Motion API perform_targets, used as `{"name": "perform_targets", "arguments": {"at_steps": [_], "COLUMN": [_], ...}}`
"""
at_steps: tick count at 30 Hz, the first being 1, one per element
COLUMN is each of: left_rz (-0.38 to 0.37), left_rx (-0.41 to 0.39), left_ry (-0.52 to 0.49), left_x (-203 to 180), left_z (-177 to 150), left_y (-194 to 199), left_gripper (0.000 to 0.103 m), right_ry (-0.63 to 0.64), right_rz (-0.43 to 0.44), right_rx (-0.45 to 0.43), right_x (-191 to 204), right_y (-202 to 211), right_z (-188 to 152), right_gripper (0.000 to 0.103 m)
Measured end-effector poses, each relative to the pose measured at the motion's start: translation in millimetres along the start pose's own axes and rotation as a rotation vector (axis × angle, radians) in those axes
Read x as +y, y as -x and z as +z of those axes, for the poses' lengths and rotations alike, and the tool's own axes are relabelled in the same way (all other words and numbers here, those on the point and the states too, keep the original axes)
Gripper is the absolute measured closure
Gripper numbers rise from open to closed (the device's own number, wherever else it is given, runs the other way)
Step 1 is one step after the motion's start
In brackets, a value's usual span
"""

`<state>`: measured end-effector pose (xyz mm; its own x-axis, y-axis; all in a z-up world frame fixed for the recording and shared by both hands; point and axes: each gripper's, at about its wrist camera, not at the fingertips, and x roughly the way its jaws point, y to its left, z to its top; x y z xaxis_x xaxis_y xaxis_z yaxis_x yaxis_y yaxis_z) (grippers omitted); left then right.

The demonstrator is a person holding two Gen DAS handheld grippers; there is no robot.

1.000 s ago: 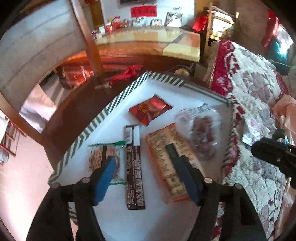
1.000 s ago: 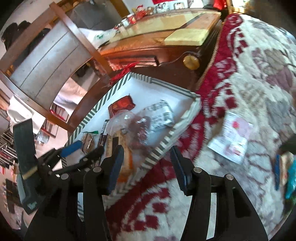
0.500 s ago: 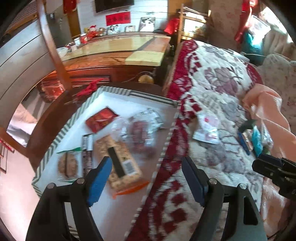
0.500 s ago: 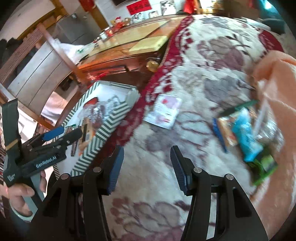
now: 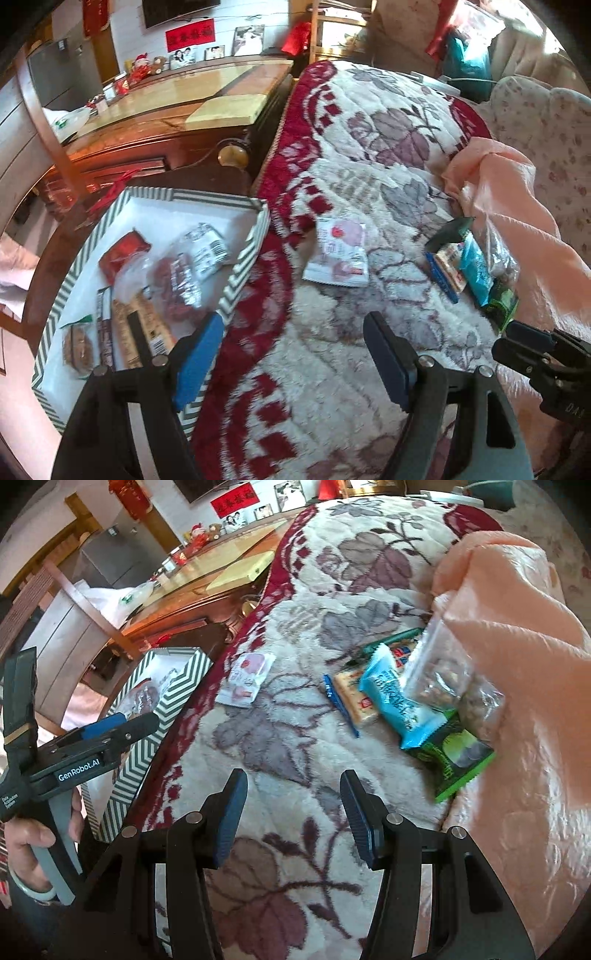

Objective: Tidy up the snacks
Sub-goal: 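Move both tools back toward the pink strawberry packet and snack pile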

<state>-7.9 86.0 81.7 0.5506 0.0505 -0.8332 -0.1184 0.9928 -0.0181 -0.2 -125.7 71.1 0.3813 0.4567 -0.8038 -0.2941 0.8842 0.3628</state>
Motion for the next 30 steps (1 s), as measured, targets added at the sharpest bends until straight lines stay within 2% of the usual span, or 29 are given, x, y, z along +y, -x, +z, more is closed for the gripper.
{"name": "perform_targets", "arguments": {"at_steps": [8,25,30], "left_rz": [-0.011,-0.032,-0.072], "left_rx": [0.008,0.058,0.084], "left_ry": [-0.016,-0.028,-0.027], "left_x": [-14.8,-24.7,-27.6], "left_z": [8.5,15.5,27.2], "left_y": [-8.6,-37.5,-52.5], "left_gripper": [0.023,0.023,0.023], "right_ry": [0.032,-0.019,-0.042], "right_rz": [-0.059,-0.055,-0.054], "right_rx": [-0.027,0.001,0.004], "right_x": [-3.3,-24.2,-30.6], "right_y": [4.0,-4.3,-5.6], "right_z": [1.5,-0.8,-1.3], "right_gripper": [0.051,0.051,0.051]}}
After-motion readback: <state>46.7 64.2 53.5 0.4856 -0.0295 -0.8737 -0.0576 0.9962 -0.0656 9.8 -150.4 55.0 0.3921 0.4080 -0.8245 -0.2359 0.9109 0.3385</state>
